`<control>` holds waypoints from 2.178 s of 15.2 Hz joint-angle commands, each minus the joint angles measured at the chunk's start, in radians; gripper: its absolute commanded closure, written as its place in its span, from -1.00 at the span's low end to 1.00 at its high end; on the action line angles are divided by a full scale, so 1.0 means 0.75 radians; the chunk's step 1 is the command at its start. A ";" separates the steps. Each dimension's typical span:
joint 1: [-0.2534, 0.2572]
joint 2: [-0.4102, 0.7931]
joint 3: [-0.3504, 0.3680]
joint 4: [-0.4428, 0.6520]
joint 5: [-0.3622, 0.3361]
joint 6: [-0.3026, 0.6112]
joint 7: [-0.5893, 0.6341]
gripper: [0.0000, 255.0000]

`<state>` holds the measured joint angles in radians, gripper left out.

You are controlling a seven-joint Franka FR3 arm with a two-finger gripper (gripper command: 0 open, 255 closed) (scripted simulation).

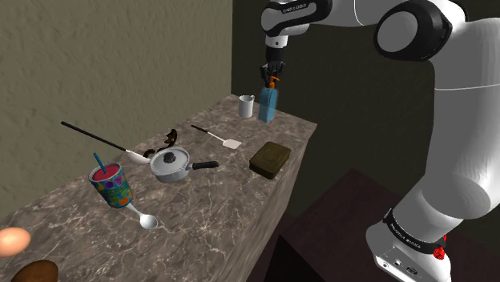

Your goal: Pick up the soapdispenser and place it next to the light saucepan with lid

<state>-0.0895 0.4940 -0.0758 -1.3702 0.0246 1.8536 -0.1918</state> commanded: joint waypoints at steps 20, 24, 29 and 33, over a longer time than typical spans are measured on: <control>-0.013 0.050 -0.002 0.457 0.003 -0.407 -0.002 1.00; 0.025 -0.023 0.006 0.405 -0.005 -0.428 0.040 1.00; 0.119 -0.201 0.036 0.203 -0.026 -0.404 0.156 1.00; 0.189 -0.309 0.069 0.102 -0.038 -0.412 0.256 1.00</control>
<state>0.0401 0.2849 -0.0300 -1.2731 -0.0016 1.5464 -0.0184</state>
